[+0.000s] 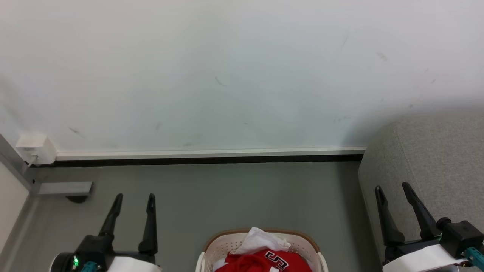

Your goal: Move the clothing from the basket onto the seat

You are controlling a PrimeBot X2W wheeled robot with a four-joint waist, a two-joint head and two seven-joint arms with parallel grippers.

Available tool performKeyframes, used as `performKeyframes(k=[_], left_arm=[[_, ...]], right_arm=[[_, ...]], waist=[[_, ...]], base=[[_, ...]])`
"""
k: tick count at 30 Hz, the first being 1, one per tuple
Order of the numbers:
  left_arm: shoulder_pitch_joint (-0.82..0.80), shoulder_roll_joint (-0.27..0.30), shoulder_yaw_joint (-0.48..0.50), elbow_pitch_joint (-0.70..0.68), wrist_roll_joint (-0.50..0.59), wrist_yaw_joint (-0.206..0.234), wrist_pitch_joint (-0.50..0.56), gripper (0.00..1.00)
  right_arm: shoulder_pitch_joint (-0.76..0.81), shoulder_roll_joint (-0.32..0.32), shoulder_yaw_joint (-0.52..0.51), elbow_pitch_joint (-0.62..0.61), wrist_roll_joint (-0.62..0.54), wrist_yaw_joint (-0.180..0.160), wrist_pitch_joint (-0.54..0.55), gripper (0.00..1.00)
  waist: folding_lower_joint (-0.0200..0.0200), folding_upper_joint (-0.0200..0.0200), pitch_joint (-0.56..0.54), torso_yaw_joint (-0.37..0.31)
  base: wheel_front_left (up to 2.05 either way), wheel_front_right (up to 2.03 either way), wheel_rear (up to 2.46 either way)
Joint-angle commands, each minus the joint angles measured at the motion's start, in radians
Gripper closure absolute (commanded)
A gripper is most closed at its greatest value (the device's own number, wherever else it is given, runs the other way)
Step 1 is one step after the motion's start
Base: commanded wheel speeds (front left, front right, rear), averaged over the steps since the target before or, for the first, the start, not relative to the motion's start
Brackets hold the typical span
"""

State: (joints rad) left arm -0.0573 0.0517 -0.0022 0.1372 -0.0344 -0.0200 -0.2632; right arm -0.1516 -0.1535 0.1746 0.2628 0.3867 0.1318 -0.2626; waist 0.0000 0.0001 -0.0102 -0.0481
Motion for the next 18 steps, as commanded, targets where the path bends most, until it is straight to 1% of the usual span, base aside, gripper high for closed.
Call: performKeyframes(k=[1, 8, 18], left_arm=[[0.006, 0.003, 0.003, -0.003, 0.000, 0.000, -0.002, 0.00], [-0.012, 0.002, -0.003, 0.000, -0.015, -0.009, -0.002, 0.00], [-0.118, 0.001, -0.039, 0.022, -0.027, -0.038, -0.002, 0.00]], right_arm=[[-0.007, -0.001, -0.004, -0.003, 0.005, -0.002, -0.003, 0.00], [-0.029, -0.010, -0.013, -0.015, 0.012, -0.002, -0.003, 0.00], [-0.111, -0.027, -0.051, -0.061, 0.029, -0.002, -0.003, 0.00]], waist=[[0.0000, -0.0001, 0.003, -0.002], [0.0000, -0.0001, 0.041, -0.031], [0.0000, -0.0001, 0.197, -0.086]], base=[[0.00, 0.00, 0.00], [0.00, 0.00, 0.00], [0.00, 0.00, 0.00]])
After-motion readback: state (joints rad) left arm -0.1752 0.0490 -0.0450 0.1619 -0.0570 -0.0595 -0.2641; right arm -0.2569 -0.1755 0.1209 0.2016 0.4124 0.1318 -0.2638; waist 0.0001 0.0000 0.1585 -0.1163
